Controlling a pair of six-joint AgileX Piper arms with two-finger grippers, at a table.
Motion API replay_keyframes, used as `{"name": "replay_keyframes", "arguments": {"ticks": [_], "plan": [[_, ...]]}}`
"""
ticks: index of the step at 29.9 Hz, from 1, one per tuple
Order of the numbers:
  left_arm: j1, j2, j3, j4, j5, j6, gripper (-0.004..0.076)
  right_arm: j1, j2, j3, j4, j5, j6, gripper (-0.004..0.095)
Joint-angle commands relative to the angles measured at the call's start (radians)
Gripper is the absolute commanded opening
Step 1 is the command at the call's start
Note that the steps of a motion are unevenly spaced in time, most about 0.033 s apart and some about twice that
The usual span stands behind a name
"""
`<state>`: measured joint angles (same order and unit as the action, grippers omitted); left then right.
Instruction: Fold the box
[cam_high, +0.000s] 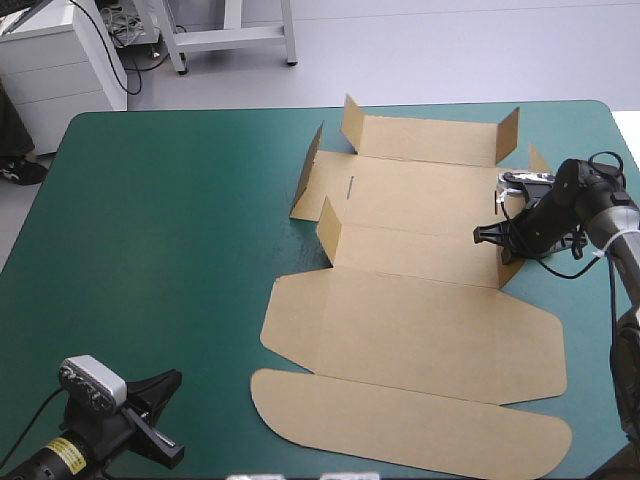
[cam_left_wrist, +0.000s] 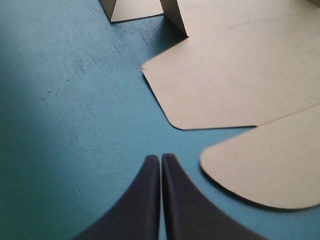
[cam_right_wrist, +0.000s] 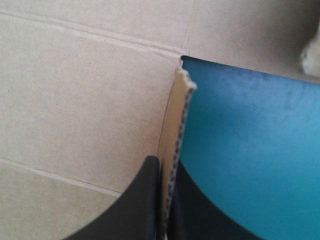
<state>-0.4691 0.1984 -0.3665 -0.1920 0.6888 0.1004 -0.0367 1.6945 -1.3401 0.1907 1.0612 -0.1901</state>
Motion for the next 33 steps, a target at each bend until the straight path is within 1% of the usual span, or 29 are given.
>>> {"name": "replay_keyframes", "arguments": {"ticks": [1, 3, 7, 10, 12, 15, 18, 20, 26, 31, 33], "plan": [[-0.003, 0.013, -0.026, -0.014, -0.07, -0.002, -0.0008, 0.036, -0.014, -0.132, 0.009, 0.032, -0.109, -0.002], [-0.003, 0.013, -0.026, -0.014, -0.07, -0.002, -0.0008, 0.068, 0.024, -0.198, 0.009, 0.07, -0.143, -0.002], [-0.003, 0.013, -0.026, -0.014, -0.07, -0.002, -0.0008, 0.138, 0.142, -0.386, -0.007, 0.191, -0.174, -0.002], [-0.003, 0.013, -0.026, -0.014, -0.07, -0.002, -0.0008, 0.198, 0.214, -0.51, -0.043, 0.193, -0.18, -0.002], [-0.003, 0.013, -0.026, -0.014, -0.07, 0.003, -0.0008, 0.234, 0.25, -0.569, -0.052, 0.193, -0.228, -0.002], [-0.003, 0.013, -0.026, -0.014, -0.07, 0.004, -0.0008, 0.297, 0.289, -0.64, -0.094, 0.193, -0.295, -0.002], [-0.003, 0.013, -0.026, -0.014, -0.07, 0.004, -0.0008, 0.353, 0.312, -0.669, -0.137, 0.193, -0.336, -0.002], [-0.003, 0.013, -0.026, -0.014, -0.07, 0.002, -0.0008, 0.398, 0.32, -0.671, -0.133, 0.193, -0.403, -0.002], [-0.003, 0.013, -0.026, -0.014, -0.07, 0.002, -0.0008, 0.508, 0.334, -0.671, -0.138, 0.193, -0.494, -0.002], [-0.003, 0.013, -0.026, -0.014, -0.07, 0.0, -0.0008, 0.591, 0.334, -0.671, -0.136, 0.193, -0.655, -0.002], [-0.003, 0.013, -0.026, -0.014, -0.07, 0.0, -0.0008, 0.61, 0.334, -0.671, -0.139, 0.177, -0.72, -0.0021]]}}
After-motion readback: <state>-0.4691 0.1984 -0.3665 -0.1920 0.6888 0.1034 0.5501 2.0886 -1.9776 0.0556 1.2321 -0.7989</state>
